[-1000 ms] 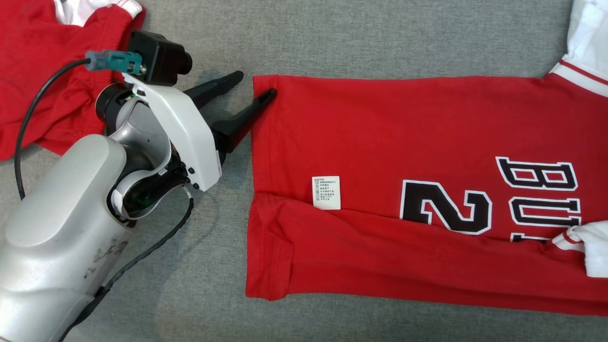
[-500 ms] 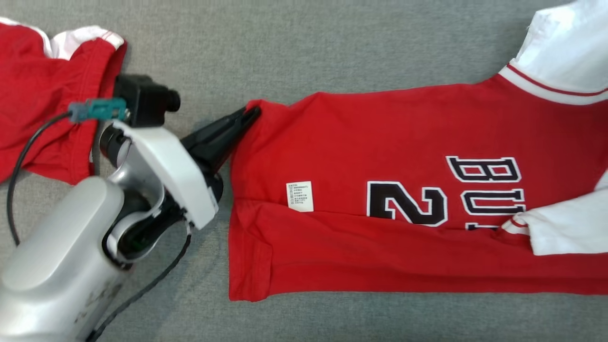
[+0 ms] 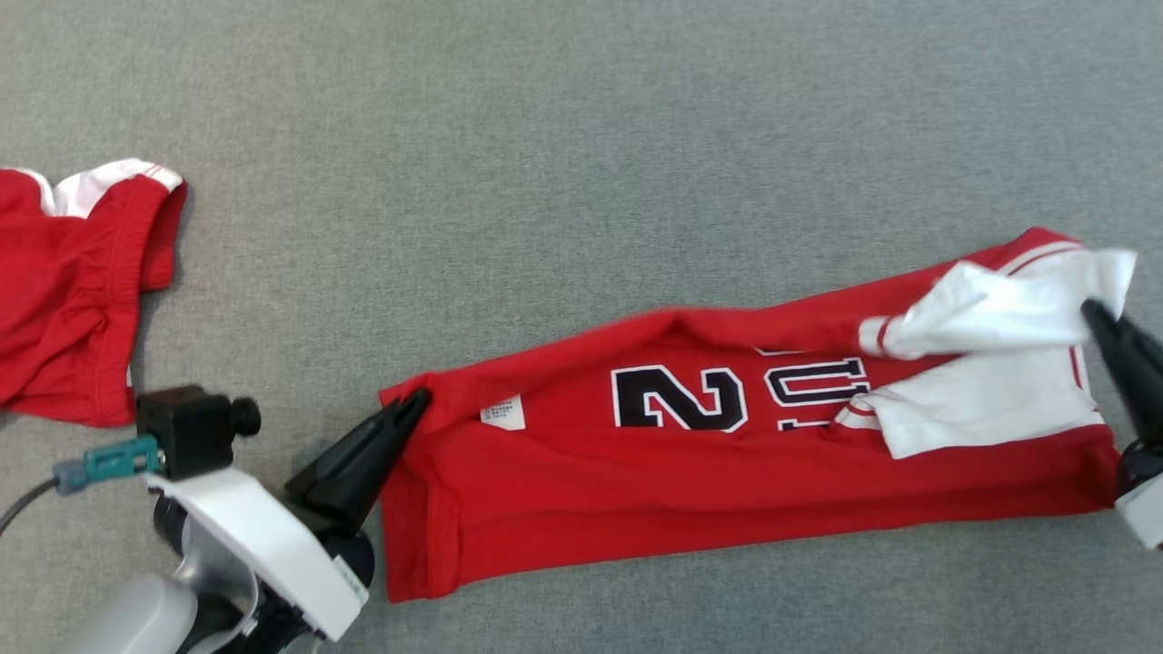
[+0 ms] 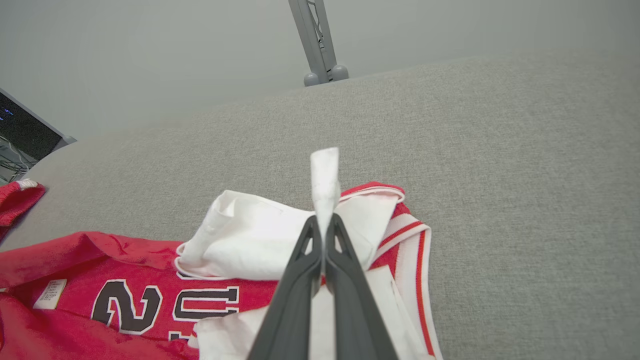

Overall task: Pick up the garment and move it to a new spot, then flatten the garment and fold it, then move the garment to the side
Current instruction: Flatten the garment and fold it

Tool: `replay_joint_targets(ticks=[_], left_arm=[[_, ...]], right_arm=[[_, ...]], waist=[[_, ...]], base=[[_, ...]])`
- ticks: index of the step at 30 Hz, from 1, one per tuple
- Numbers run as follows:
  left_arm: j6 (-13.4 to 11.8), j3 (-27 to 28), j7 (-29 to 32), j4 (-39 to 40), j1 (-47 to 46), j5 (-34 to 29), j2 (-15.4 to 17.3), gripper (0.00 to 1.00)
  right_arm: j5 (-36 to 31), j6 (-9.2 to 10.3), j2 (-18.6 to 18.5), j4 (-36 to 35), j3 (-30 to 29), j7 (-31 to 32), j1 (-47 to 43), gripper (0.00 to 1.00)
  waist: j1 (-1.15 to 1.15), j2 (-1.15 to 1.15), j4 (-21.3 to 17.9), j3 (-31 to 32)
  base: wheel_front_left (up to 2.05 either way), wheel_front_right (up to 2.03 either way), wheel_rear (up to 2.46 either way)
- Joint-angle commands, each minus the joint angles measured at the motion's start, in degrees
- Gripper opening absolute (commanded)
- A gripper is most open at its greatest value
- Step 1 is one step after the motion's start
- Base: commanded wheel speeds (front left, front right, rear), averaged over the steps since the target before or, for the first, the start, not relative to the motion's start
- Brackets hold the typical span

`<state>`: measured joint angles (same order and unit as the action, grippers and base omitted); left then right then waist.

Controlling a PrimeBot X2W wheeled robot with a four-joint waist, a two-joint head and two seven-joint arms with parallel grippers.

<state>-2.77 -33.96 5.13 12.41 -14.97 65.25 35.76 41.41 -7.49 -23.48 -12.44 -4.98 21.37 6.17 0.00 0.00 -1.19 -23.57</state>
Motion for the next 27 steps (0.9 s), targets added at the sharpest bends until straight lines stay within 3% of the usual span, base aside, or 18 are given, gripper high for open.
replay_joint_targets(ticks=[1,5,6,7,8,11,15,16,21,24,27], left_arm=[[-0.7,0.5,-0.5,0.2,1.4,0.2,1.0,0.00],[-2.1,-0.2,-1.6,-0.2,4.8,-0.3,0.9,0.00],[-2.4,-0.4,-2.1,-0.6,5.4,-0.9,0.9,0.08],[-2.8,-0.7,-2.4,-1.2,5.9,-1.0,0.7,0.47],[-3.1,-1.1,-2.6,-1.8,6.6,-1.7,0.8,1.00],[-4.7,-0.6,-6.0,-3.0,8.7,-4.0,0.8,1.00],[-10.4,1.7,-13.7,-3.4,10.9,-9.8,0.9,1.00],[-10.4,1.7,-13.7,-3.4,10.9,-9.8,0.9,1.00],[-15.7,4.6,-19.3,-3.4,11.2,-15.3,-2.1,1.00],[-16.3,4.7,-20.0,-4.3,10.1,-19.3,-5.0,1.00],[-15.4,5.1,-20.3,-6.4,9.4,-23.1,-7.4,1.00]], right_arm=[[0.2,-0.01,0.5,0.1,0.1,-0.7,-0.9,0.00],[-1.7,-0.01,1.3,3.0,0.6,-1.8,-3.1,0.00],[-2.3,-0.02,1.5,4.0,0.6,-2.1,-3.2,0.35],[-3.8,-0.02,1.1,5.1,0.5,-2.5,-3.3,0.71],[-4.6,-0.01,1.1,6.3,0.2,-2.5,-3.6,1.00],[-5.4,-0.02,1.9,8.1,-0.6,-2.5,-3.6,1.00],[-5.8,-0.02,1.6,7.5,-3.1,-0.8,-3.0,1.00],[-5.8,-0.02,1.6,7.5,-3.1,-0.8,-3.0,1.00],[-9.0,-0.02,2.0,9.2,-3.7,2.6,-1.1,1.00],[-9.5,-0.02,2.8,11.6,-2.0,4.5,1.0,1.00],[-13.2,0.00,0.9,15.9,0.0,6.3,1.7,1.00]], waist=[[0.00,0.00,-1.1,1.0],[0.00,0.00,-1.7,1.9],[0.00,0.00,-1.8,2.2],[0.00,0.00,-1.9,2.5],[0.00,0.00,-2.0,2.9],[0.00,0.00,-2.1,4.7],[0.00,0.00,-2.1,5.4],[0.00,0.00,-2.1,5.4],[0.00,0.00,-0.8,4.3],[0.00,0.00,0.1,3.3],[0.00,0.00,1.3,2.7]], base=[[0.00,0.00,0.00],[0.00,0.00,0.00],[0.00,0.00,0.00],[0.00,0.00,0.00],[0.00,0.00,0.00],[0.00,0.00,0.00],[0.00,0.00,0.00],[0.00,0.00,0.00],[0.00,0.00,0.00],[0.00,0.00,0.00],[0.00,0.00,0.00]])
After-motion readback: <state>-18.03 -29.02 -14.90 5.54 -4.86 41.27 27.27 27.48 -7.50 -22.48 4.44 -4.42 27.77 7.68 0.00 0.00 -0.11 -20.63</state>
